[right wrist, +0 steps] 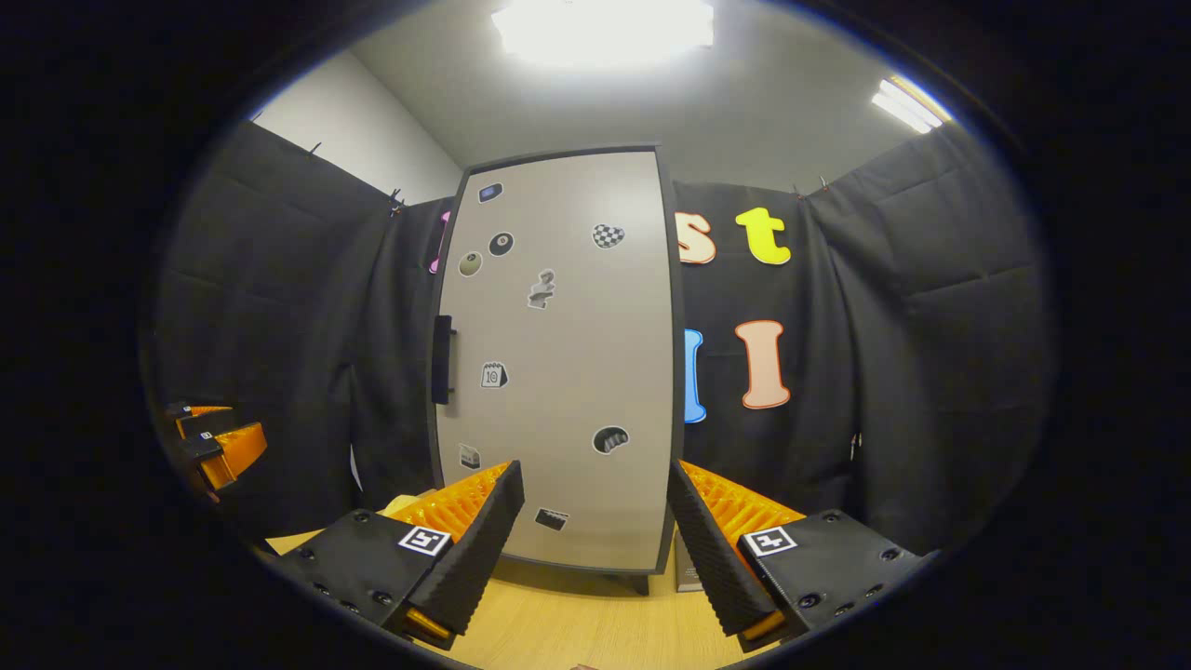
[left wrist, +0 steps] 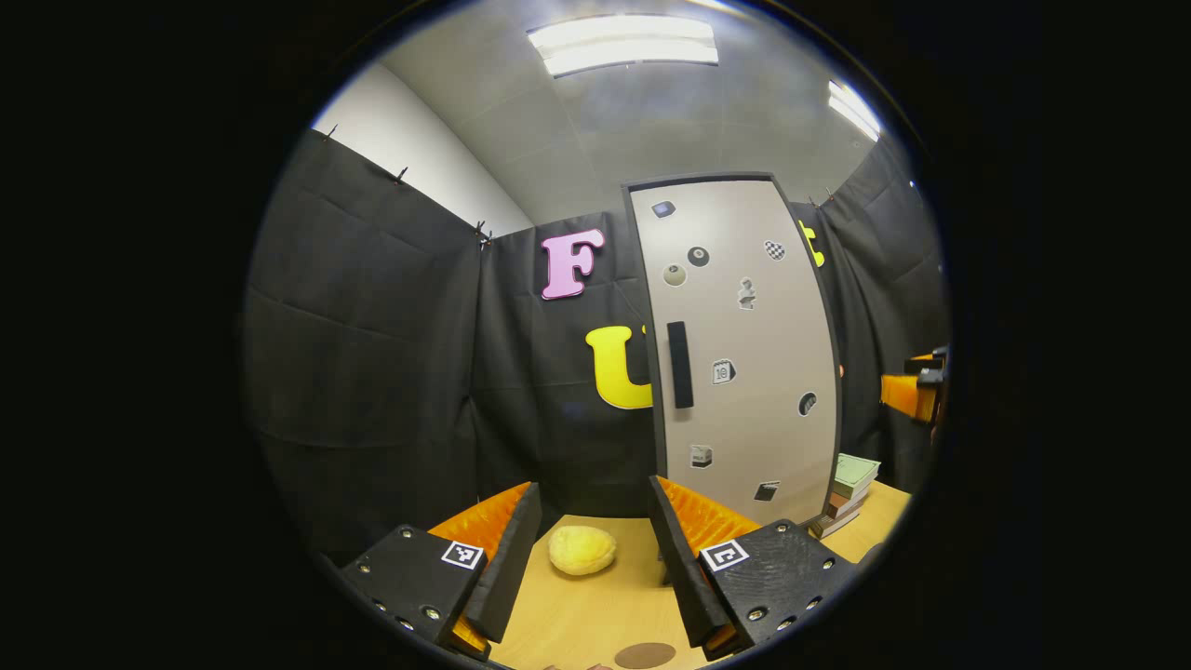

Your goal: Open the cabinet door with the right hand, grasp the bottle in the cabinet with the left hand and place it on the coaster, then close the cabinet door with the right hand.

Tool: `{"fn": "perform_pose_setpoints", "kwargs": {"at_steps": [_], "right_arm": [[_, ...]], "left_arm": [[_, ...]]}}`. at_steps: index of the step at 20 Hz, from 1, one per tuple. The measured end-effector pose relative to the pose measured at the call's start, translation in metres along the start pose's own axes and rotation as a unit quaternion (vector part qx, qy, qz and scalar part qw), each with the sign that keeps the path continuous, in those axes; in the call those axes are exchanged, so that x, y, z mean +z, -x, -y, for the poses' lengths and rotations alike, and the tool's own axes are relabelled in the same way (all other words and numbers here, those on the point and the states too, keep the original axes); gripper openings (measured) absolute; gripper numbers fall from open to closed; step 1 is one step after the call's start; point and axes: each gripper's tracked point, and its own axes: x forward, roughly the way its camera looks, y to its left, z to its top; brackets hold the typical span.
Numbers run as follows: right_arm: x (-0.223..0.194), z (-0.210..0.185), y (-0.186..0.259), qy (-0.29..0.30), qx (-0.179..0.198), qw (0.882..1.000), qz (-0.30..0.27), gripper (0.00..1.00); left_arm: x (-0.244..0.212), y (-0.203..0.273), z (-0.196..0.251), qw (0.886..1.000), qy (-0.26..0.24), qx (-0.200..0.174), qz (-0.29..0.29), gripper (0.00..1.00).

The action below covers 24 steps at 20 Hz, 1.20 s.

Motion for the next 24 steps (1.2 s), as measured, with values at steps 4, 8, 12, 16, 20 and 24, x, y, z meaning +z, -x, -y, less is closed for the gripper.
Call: {"fn": "perform_pose_setpoints", "kwargs": {"at_steps": [4,8,12,16,20,24], "right_arm": [[0.015,-0.036,-0.029,0.014,0.024,1.000,0.007,0.98],[0.030,-0.073,-0.058,0.013,0.043,0.999,0.013,0.98],[0.043,-0.108,-0.094,0.016,0.056,0.998,0.017,0.99],[0.053,-0.141,-0.132,0.015,0.063,0.998,0.021,0.99],[0.059,-0.166,-0.166,0.015,0.061,0.998,0.023,0.99],[0.064,-0.186,-0.200,0.017,0.054,0.998,0.024,0.99]], "left_arm": [[-0.012,-0.013,-0.022,1.000,0.003,0.003,-0.009,0.66],[-0.018,-0.022,-0.050,1.000,-0.002,0.014,-0.008,0.67],[-0.030,-0.029,-0.081,1.000,-0.004,0.024,-0.014,0.67],[-0.049,-0.036,-0.114,0.999,-0.019,0.044,-0.023,0.67],[-0.072,-0.045,-0.143,0.998,-0.015,0.056,-0.039,0.67],[-0.090,-0.055,-0.172,0.996,-0.013,0.068,-0.053,0.66]]}}
